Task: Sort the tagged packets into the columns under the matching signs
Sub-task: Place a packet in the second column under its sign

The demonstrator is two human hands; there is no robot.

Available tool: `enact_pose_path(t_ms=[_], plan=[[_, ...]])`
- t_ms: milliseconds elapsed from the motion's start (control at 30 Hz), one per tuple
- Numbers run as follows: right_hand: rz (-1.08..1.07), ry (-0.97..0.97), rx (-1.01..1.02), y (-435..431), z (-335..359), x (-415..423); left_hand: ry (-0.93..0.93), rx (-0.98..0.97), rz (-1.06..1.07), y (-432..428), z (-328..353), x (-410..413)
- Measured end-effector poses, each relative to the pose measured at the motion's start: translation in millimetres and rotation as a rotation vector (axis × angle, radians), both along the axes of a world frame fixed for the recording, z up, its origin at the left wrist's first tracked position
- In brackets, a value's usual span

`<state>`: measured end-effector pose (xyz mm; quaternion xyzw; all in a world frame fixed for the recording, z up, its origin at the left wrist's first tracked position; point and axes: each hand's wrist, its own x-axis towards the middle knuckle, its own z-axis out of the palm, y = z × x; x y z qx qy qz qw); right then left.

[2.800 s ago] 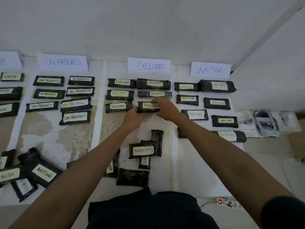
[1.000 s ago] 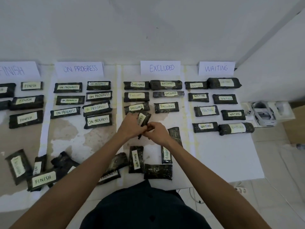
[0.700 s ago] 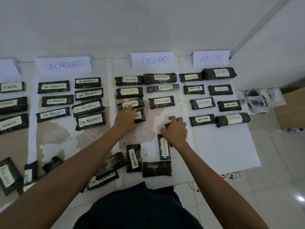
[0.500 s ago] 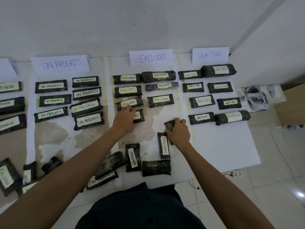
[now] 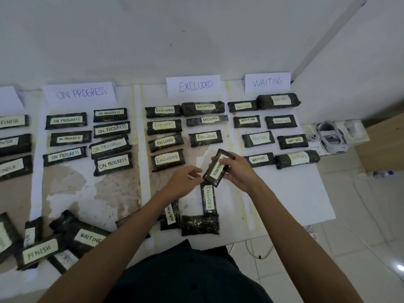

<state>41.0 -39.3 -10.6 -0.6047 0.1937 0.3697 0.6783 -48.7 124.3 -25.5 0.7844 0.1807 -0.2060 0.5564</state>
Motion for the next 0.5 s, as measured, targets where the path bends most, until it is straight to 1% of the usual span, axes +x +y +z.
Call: enact_pose_path(t_ms=[133,200,300,367,433,500], plan=[[-0.039,0.031,0.026,2,2,-6,0.073,-0.230,0.164,-12,6,-5],[-0.041,0.018,0.017,6,3,-10,0.065,-0.253,0.199,-12,7,-7],[0.000,-0.051,-0.056,12,4,-16,0.064,-0.261,0.235,-8,9,-9],[0.092,-0.120,-0.129,15,6,-21,0.066,-0.298,0.287,-4,11,-10],[0.251,-0.220,-0.220,19,6,-27,0.067,-0.358,0.375,2,12,-11],[0.395,-0.337,-0.316,29,6,-35,0.056,-0.361,0.430,10,12,-15]])
